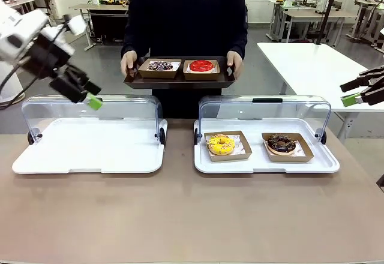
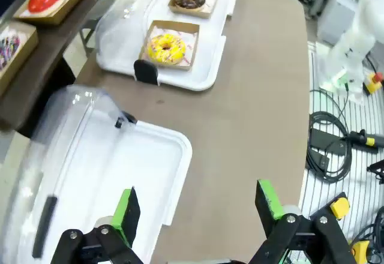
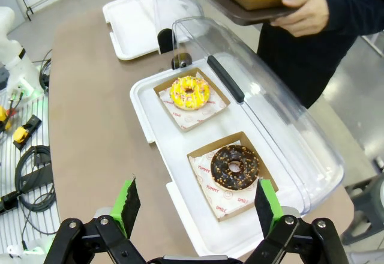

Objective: Provide the desired donut to the person.
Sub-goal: Place the picked Paper togo box onto the Handle tray extended by the person.

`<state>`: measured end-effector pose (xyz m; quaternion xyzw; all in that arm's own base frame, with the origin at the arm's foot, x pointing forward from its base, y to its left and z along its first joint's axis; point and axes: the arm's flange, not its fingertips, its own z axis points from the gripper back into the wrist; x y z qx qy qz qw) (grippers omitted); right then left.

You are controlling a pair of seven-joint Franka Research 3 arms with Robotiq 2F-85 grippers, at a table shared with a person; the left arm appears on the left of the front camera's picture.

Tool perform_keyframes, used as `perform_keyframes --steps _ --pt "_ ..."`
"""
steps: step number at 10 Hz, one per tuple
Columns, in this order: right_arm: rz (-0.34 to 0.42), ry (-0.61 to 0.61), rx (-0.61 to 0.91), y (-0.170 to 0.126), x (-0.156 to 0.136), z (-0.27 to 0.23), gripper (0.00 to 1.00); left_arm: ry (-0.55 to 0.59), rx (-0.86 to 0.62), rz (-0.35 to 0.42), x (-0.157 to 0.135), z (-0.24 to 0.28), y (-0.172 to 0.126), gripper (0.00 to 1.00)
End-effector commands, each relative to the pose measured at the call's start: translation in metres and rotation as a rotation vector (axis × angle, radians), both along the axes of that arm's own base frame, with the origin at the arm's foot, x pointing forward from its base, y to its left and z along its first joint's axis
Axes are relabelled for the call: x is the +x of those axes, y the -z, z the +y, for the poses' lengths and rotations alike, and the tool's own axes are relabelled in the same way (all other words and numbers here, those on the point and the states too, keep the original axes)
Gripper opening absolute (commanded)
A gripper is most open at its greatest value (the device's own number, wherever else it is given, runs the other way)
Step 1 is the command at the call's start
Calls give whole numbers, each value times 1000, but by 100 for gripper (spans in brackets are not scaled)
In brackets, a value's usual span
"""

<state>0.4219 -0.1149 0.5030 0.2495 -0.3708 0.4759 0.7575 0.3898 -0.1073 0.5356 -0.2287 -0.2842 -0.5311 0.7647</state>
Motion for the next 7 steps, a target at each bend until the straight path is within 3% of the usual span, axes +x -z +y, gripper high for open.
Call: perform_keyframes --steps 1,4,7 --pt "4 -8 0 1 0 1 100 -47 -82 -34 -26 33 12 100" --pt "4 -8 0 1 0 1 100 -99 -135 -57 -54 81 21 100" --pt "4 -8 0 1 0 1 100 -107 -105 -88 -55 102 26 100"
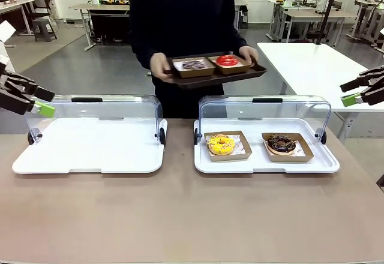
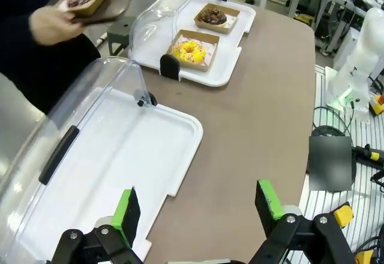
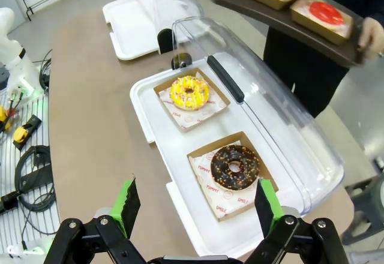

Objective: Provide the desired donut to the person.
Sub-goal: Place the picked Paper togo box onto the Handle tray extended by the person.

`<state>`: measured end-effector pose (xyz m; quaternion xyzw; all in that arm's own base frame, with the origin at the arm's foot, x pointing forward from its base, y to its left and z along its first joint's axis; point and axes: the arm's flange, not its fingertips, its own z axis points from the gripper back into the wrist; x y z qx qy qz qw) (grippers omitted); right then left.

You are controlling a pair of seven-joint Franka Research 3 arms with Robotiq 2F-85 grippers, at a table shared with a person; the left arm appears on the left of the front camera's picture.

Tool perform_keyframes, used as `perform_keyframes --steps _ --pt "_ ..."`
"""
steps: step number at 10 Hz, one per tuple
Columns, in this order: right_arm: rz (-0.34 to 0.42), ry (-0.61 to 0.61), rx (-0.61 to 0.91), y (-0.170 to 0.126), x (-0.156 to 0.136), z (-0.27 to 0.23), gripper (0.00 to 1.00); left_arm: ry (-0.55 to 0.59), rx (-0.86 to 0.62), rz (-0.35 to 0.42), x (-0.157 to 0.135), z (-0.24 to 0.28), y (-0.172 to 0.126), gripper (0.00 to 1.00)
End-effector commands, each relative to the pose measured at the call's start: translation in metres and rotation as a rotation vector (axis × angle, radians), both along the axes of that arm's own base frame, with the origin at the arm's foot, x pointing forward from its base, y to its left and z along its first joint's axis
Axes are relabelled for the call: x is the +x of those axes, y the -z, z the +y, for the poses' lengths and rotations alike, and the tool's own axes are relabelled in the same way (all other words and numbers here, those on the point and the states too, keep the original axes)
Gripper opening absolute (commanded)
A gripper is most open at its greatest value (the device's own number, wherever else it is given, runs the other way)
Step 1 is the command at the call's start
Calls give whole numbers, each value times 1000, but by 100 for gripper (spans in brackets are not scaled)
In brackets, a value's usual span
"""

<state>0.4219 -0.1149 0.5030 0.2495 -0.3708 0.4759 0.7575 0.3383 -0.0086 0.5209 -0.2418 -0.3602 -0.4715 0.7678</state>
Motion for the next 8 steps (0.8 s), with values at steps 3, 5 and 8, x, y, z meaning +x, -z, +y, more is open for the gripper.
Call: perform_keyframes --steps 3,5,8 --pt "4 -8 0 1 0 1 100 -44 66 13 0 17 8 100" --pt "4 -8 0 1 0 1 100 -77 80 48 1 20 7 100" --pt "4 -8 0 1 0 1 100 -116 78 58 0 22 3 100"
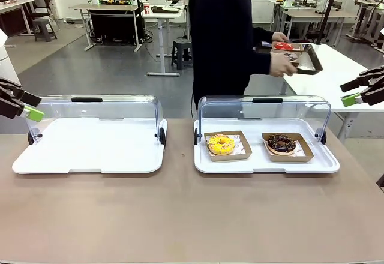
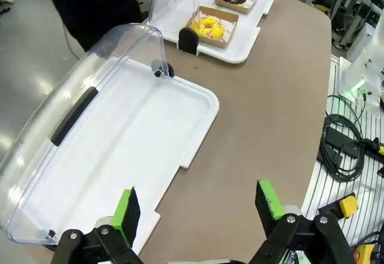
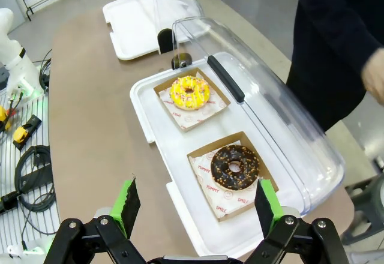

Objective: Provide the desired donut to the person.
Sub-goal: Place the picked Paper togo box onto the Handle tray extended by the person.

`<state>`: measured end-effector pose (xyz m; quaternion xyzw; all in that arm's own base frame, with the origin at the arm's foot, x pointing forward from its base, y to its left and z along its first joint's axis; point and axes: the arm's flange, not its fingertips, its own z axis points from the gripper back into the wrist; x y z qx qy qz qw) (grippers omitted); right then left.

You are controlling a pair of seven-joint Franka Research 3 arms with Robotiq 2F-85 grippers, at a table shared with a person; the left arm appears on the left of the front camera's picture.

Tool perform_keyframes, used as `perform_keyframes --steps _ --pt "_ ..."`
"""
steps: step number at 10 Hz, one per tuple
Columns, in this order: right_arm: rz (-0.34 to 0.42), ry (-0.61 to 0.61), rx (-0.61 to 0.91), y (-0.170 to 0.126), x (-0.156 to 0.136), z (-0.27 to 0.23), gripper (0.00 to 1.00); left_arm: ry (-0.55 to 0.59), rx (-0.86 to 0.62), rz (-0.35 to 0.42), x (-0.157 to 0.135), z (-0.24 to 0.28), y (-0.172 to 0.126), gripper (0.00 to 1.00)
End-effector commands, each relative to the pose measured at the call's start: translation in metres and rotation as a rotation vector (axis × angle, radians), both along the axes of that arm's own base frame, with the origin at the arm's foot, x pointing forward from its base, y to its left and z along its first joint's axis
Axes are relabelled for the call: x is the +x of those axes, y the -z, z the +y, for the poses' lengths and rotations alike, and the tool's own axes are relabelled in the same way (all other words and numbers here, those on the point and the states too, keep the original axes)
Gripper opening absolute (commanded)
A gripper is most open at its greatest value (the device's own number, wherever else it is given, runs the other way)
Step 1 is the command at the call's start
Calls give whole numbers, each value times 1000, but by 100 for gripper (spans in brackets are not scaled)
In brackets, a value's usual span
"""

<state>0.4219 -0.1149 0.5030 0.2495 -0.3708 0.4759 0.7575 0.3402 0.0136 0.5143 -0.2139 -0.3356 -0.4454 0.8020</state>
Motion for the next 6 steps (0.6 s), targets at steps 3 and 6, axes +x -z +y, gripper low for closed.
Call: perform_keyframes --steps 3,6 --pt "4 -8 0 1 0 1 100 -54 13 -21 -6 6 -7 100" --pt "4 -8 0 1 0 1 100 -76 27 -84 -9 9 -10 100"
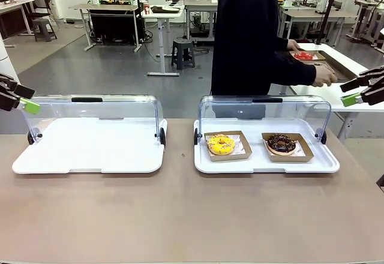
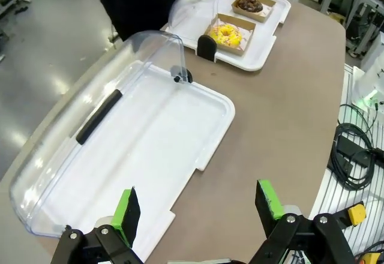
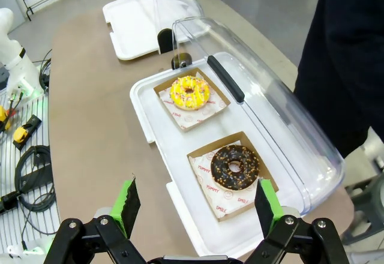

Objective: Provide the desired donut to the person.
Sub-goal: Place the picked Paper togo box onto the Handle tray extended by the person.

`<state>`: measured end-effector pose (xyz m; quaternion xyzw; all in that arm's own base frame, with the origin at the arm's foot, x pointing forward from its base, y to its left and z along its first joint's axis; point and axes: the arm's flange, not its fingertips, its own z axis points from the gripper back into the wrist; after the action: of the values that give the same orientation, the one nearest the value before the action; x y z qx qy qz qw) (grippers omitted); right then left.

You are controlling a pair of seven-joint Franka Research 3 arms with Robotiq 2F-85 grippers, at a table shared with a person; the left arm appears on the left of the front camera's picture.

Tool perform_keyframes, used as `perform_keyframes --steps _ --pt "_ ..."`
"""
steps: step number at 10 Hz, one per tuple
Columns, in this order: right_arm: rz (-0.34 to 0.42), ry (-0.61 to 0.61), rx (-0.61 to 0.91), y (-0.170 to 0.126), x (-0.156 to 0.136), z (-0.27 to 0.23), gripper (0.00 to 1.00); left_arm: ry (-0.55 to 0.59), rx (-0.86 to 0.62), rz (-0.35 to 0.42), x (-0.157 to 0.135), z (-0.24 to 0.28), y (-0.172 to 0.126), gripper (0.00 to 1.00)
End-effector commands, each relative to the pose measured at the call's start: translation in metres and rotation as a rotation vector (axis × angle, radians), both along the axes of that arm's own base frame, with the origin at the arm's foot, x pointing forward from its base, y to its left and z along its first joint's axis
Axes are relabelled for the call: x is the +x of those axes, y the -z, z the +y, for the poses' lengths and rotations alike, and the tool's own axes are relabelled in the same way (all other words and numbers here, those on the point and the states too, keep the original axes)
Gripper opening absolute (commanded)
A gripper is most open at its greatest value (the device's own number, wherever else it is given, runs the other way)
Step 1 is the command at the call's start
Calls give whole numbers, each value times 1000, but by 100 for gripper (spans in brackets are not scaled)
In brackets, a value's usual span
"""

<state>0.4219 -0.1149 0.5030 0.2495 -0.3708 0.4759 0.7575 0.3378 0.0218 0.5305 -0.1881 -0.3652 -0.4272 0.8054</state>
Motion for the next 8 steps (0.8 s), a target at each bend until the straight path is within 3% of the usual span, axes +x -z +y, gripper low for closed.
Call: perform_keyframes --steps 1,2,3,4,8 --pt "4 -8 0 1 0 1 100 -14 37 -24 -5 0 6 100" --pt "4 -8 0 1 0 1 100 3 46 -13 -2 -4 6 100" --pt "4 -8 0 1 0 1 100 127 77 19 6 -17 9 100" --pt "4 -8 0 1 0 1 100 -3 23 -14 1 1 -1 100" --pt "4 -8 0 1 0 1 100 -3 23 -14 1 1 -1 100"
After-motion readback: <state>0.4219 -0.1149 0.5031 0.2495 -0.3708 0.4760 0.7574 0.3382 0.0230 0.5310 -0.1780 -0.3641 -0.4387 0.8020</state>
